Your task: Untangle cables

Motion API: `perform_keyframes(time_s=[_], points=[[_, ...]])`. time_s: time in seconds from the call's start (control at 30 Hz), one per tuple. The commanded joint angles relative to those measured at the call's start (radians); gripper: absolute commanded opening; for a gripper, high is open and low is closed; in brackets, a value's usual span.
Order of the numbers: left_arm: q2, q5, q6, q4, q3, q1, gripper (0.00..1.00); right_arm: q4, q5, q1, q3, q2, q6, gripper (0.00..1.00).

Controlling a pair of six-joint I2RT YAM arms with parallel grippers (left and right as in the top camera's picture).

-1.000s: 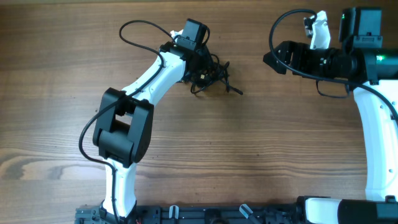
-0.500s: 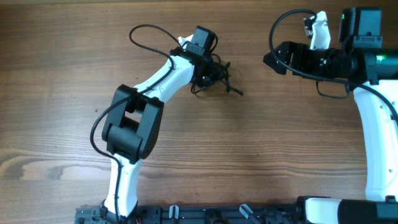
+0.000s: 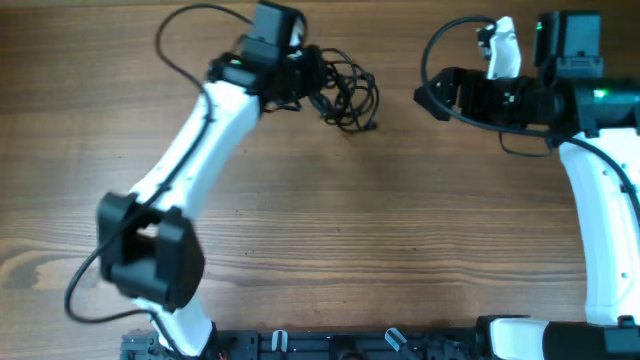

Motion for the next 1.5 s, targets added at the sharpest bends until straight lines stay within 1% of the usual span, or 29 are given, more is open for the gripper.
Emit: perform_keyframes(time_s=[0.0,0.03,0.17,0.2,0.23,0.3,0.43,0.5,0.57,0.6,0.67,0.77,0.83,0.9,0.93,1.0,1.1,1.2,1.27,1.3,1.33,1.37,1.4,1.47], points=[[-0.052,0.248,-0.007,-0.045,0.008,0.064,0.04,0.023,-0.002,0.06,0.012,0.011,0.028,0.99],[-0.059,0.328,-0.032,-0.068,0.008,0.093,0.04,0.038,-0.014,0.085,0.012,0.011,0.033,0.99],[-0.059,0.525,-0.043,-0.089,0.008,0.147,0.04,0.095,-0.02,0.179,0.012,0.011,0.052,0.99],[-0.059,0.54,-0.065,-0.097,0.008,0.152,0.04,0.103,-0.02,0.197,0.012,0.011,0.053,0.99],[-0.059,0.547,-0.1,-0.108,0.008,0.154,0.04,0.114,-0.008,0.219,0.012,0.011,0.064,0.96],[-0.059,0.56,-0.15,-0.126,0.008,0.155,0.04,0.13,0.072,0.255,0.012,0.016,0.136,0.96],[-0.059,0.621,-0.261,-0.126,0.008,0.155,0.04,0.164,0.077,0.297,0.012,0.061,0.139,0.94],[-0.059,0.644,-0.281,-0.126,0.008,0.155,0.04,0.172,0.085,0.312,0.012,0.096,0.161,0.92],[-0.058,0.644,-0.293,-0.127,0.008,0.155,0.04,0.185,0.101,0.321,0.012,0.147,0.187,0.86],[-0.059,0.644,-0.293,-0.126,0.008,0.155,0.04,0.198,0.101,0.321,0.012,0.175,0.191,0.79],[-0.059,0.644,-0.293,-0.126,0.008,0.155,0.04,0.211,0.13,0.321,0.012,0.208,0.235,0.72],[-0.059,0.644,-0.293,-0.126,0.008,0.155,0.04,0.232,0.195,0.321,0.012,0.256,0.299,0.57],[-0.059,0.644,-0.293,-0.126,0.008,0.155,0.04,0.235,0.236,0.321,0.012,0.27,0.322,0.43],[-0.059,0.649,-0.292,-0.126,0.008,0.158,0.04,0.223,0.318,0.321,0.012,0.271,0.369,0.26],[-0.059,0.681,-0.292,-0.118,0.008,0.169,0.04,0.204,0.369,0.317,0.012,0.271,0.396,0.19],[-0.059,0.751,-0.293,-0.096,0.008,0.199,0.04,0.173,0.427,0.304,0.012,0.271,0.424,0.11],[-0.059,0.873,-0.293,-0.064,0.008,0.253,0.04,0.155,0.433,0.278,0.012,0.271,0.423,0.06],[-0.059,0.952,-0.292,-0.064,0.008,0.306,0.04,0.144,0.433,0.27,0.012,0.271,0.417,0.04],[-0.059,0.957,-0.279,-0.064,0.008,0.344,0.04,0.128,0.433,0.27,0.012,0.271,0.414,0.04],[-0.059,0.952,-0.246,-0.065,0.008,0.362,0.04,0.123,0.428,0.27,0.012,0.271,0.402,0.04],[-0.059,0.929,-0.202,-0.07,0.008,0.378,0.04,0.123,0.401,0.27,0.012,0.271,0.359,0.04],[-0.059,0.881,-0.171,-0.093,0.008,0.383,0.04,0.124,0.349,0.27,0.012,0.271,0.299,0.04],[-0.059,0.779,-0.132,-0.149,0.008,0.381,0.04,0.124,0.279,0.27,0.012,0.271,0.224,0.04],[-0.058,0.581,-0.084,-0.252,0.008,0.365,0.04,0.124,0.176,0.27,0.013,0.269,0.133,0.04]])
